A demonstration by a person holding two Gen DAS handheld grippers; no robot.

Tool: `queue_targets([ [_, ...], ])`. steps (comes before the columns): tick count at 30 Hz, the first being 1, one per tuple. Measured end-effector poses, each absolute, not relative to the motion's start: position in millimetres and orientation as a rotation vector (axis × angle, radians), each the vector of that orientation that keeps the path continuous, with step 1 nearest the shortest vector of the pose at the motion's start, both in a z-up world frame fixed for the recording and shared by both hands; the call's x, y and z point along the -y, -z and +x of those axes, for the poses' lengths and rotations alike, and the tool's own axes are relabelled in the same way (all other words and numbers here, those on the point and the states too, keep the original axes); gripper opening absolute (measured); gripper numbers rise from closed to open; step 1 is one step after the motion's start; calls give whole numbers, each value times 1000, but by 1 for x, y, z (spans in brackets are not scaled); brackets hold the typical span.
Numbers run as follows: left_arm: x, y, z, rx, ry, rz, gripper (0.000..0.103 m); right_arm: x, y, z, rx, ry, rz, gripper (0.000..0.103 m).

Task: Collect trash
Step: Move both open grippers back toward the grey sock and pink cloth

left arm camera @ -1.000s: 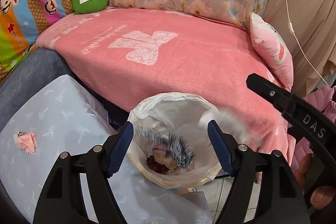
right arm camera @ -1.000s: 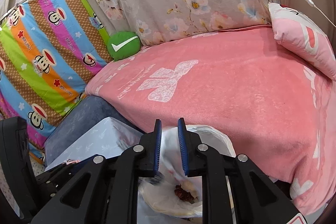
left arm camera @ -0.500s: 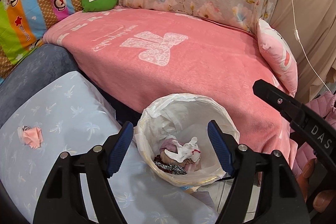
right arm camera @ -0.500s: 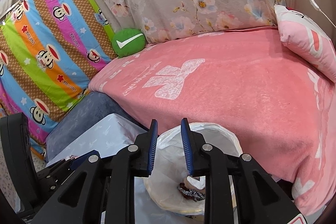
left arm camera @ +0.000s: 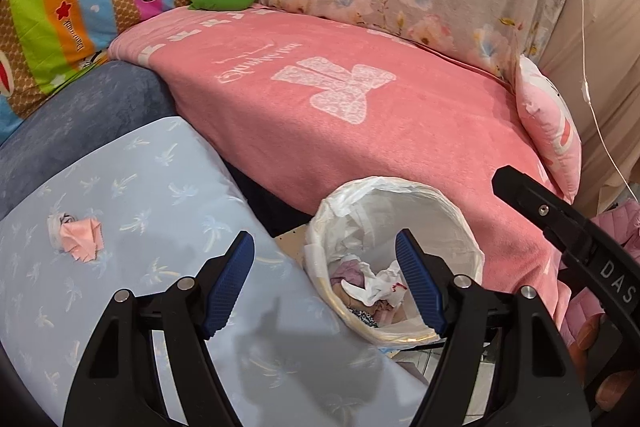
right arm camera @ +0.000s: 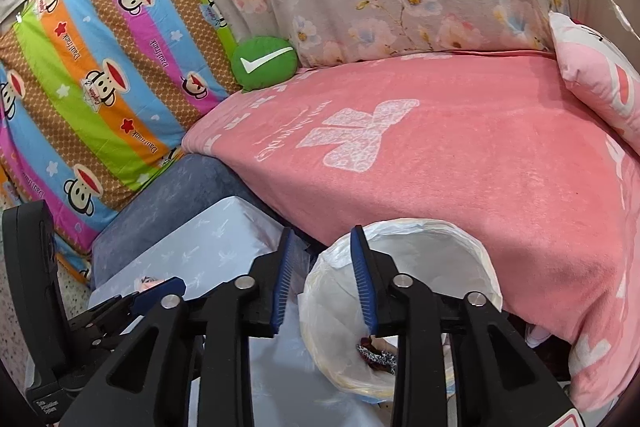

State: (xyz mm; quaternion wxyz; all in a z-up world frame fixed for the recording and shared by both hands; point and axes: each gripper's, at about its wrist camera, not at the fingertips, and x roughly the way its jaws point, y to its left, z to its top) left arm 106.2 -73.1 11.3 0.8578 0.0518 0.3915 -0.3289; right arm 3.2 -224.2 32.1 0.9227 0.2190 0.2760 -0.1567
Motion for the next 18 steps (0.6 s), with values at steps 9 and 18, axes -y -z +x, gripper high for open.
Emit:
queue_targets([
  [9,34,-6,126,-829,627,56,70,188,-28,29,-603,270,414,34],
  [18,-22,7,154,-841,516,11,70,136,-17,66,-655,195,376,35],
])
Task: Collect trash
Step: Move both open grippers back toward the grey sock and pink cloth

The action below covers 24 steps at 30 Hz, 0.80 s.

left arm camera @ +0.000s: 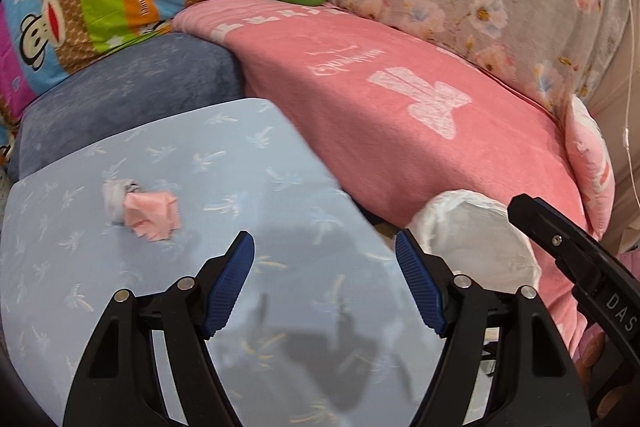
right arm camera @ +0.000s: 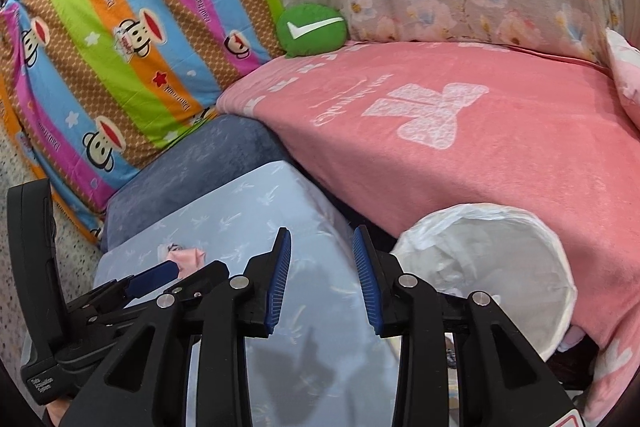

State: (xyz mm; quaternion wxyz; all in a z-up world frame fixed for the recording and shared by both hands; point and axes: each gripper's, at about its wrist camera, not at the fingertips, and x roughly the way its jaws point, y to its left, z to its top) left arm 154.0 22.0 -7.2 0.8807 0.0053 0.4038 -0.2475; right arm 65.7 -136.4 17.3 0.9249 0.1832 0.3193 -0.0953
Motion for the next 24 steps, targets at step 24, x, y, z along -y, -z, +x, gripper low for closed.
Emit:
queue_targets([
  [24,-187,70,253,-946,190,-116,85,-27,68,205,-870,-30,275,54],
])
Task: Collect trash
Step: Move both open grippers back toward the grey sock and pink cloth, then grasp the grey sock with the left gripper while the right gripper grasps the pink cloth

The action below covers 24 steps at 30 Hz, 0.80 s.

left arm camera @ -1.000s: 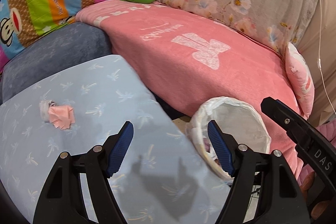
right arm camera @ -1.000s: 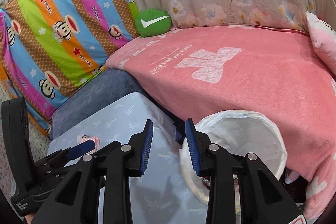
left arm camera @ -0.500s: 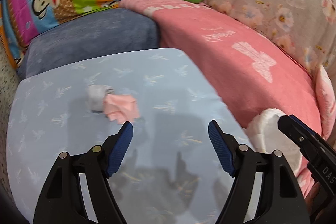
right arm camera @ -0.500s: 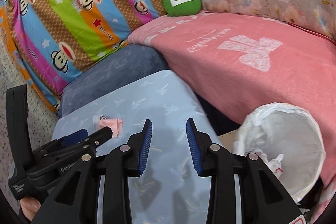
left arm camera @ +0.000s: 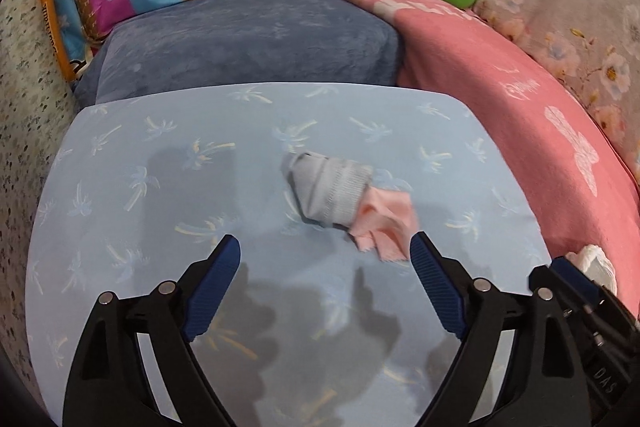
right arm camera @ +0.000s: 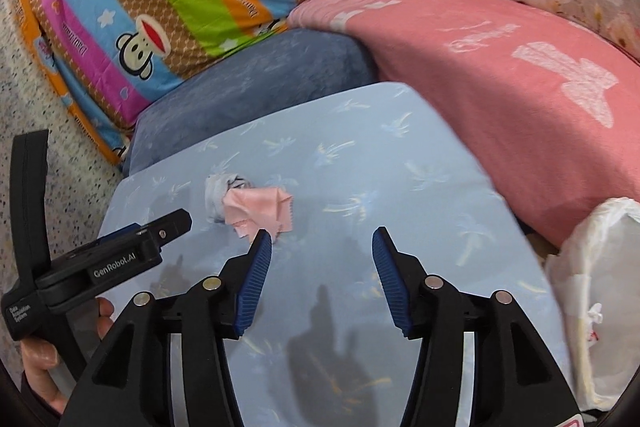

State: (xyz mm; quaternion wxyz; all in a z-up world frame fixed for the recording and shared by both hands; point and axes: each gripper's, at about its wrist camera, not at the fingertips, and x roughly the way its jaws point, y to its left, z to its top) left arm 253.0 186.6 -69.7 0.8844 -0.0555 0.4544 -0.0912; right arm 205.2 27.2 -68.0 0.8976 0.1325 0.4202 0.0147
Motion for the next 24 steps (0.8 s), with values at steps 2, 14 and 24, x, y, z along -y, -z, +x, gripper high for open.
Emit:
queue_targets([
  [2,-190,73,262,-955,195,-127,85,-36,75,216,-880,-47,271,54],
  [14,-196,106,320,-1041,285,-235,85,-83,127,283,-952,-107,253,54],
  [24,-194,117,324,-1079,376,-327,48,-98,149,302,-1005,-139,208,38],
])
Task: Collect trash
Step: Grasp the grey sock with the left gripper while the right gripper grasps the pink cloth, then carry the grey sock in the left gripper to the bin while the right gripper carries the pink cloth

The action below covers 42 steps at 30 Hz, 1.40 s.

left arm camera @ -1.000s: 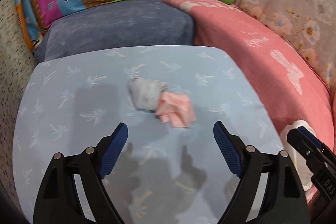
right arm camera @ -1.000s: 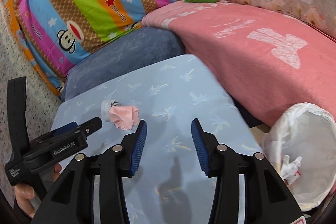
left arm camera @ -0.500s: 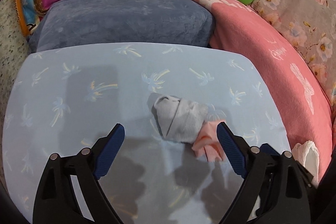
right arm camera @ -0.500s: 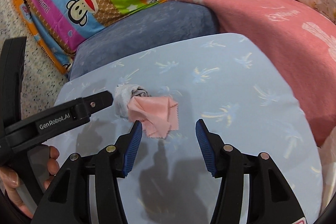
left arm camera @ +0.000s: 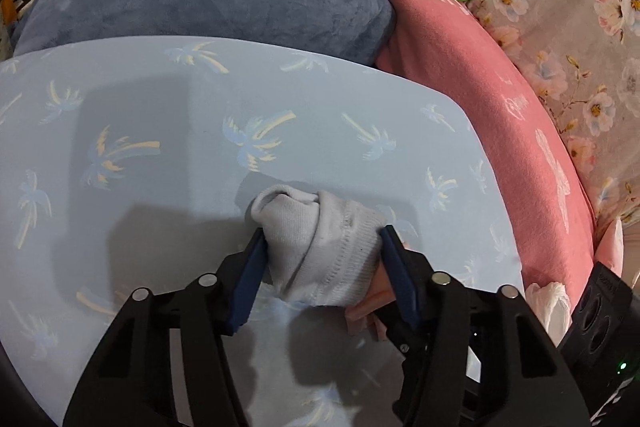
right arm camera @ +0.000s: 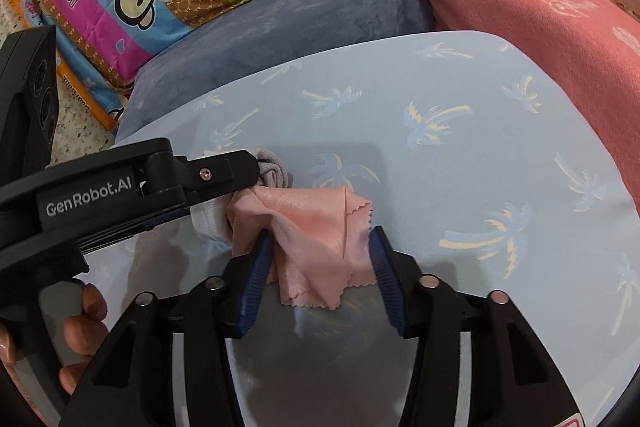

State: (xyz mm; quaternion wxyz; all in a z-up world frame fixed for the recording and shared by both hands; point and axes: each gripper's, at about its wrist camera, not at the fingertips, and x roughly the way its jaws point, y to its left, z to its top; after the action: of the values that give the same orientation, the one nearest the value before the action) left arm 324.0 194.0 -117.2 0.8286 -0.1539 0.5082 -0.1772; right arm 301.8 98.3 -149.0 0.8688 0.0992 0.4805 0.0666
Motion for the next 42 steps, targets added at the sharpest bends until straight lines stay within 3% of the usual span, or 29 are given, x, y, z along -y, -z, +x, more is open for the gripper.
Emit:
queue_targets([
  [1,-193,116,322,-1076,380,-320,46,-98,151,302,-1014,-148,209,32],
  [3,-192,115,319,-1073,381,-320,39,-93,152,302,-1024,-163,225,9],
  [5,-191,112,314,-1070,383,-321,37,-90,152,297,-1025,-163,231,8],
  [16,-167,82,265,-1023,377,-205,36,-51,136,224,-996,-89,351,7],
  [42,-23,9,144,-873,598,52,36,114,13,56,-671,139,473,7],
])
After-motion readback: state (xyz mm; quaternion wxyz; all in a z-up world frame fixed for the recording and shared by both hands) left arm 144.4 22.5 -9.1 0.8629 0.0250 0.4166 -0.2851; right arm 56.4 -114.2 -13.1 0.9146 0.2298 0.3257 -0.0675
